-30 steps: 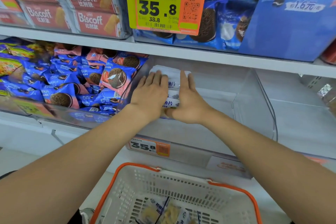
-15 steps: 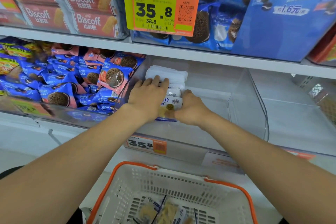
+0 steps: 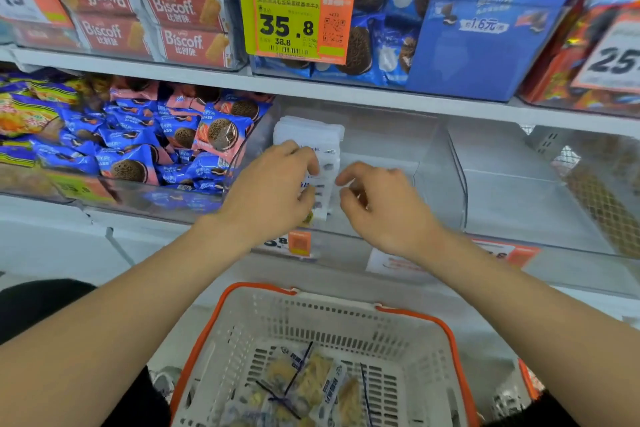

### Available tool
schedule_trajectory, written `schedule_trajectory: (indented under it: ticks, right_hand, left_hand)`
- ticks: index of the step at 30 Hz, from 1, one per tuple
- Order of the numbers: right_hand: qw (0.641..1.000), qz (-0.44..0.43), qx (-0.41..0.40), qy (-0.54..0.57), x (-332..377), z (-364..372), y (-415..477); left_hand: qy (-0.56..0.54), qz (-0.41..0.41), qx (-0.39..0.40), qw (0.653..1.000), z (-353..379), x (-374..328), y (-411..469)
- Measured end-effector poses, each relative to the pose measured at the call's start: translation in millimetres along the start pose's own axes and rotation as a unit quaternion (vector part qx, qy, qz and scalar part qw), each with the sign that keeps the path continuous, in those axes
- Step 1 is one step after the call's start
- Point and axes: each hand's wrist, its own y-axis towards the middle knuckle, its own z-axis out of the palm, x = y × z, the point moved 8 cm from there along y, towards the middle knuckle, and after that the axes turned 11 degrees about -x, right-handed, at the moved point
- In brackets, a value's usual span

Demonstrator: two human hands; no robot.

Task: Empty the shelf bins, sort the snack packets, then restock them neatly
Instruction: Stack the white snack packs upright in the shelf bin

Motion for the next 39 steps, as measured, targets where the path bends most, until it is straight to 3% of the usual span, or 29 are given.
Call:
schedule_trajectory:
  ticks: [2,4,6,9,11,16,19,22,24,27,29,35,37,39]
  right_hand:
    - [0.995,-0.085,-0.006,0.049,35,-25,-32]
    - [0.991,-0.111,0.061,0.041,53,-24,-68]
    - [0.974,-0.107,0.196,-0.040,45,14,-107]
    - [0.891,-0.066,0.422,-0.153,-8,96,-168]
    - [0.856,-0.020,0.483,-0.186,-49,138,-196]
    - [0.881,0.233,0.397,-0.109,-141,205,-246]
    - [0.848,0.388,0.350,-0.088,-187,231,-288]
    - [0.825,0.472,0.299,-0.086,-213,245,-315]
    - [0.824,0.487,0.276,-0.084,-220,252,-325]
    - [0.858,0.436,0.250,-0.111,-226,272,-336]
    - [0.870,0.411,0.241,-0.129,-224,284,-346]
    - [0.834,0.439,0.258,-0.213,-222,306,-359]
    - [0.824,0.473,0.272,-0.155,-225,308,-358]
    - [0.820,0.515,0.247,-0.027,-226,309,-356]
  left_hand:
    - [-0.081,0.010,0.038,0.996,-19,-28,-20]
    - [-0.117,0.045,0.190,0.974,-6,-50,-54]
    - [-0.081,0.064,0.358,0.928,29,-56,-101]
    - [-0.003,0.026,0.534,0.845,87,-43,-169]
    - [0.009,-0.001,0.584,0.812,121,-33,-200]
    - [0.001,-0.083,0.564,0.822,191,3,-245]
    - [-0.023,-0.126,0.562,0.817,224,20,-275]
    - [-0.028,-0.147,0.563,0.813,256,31,-303]
    - [-0.031,-0.140,0.553,0.821,273,34,-318]
    - [-0.052,-0.114,0.564,0.816,301,29,-347]
    - [-0.029,-0.124,0.535,0.835,315,33,-357]
    - [0.059,-0.169,0.465,0.867,337,40,-368]
    - [0.060,-0.184,0.430,0.882,337,41,-366]
    - [0.006,-0.252,0.387,0.887,331,45,-364]
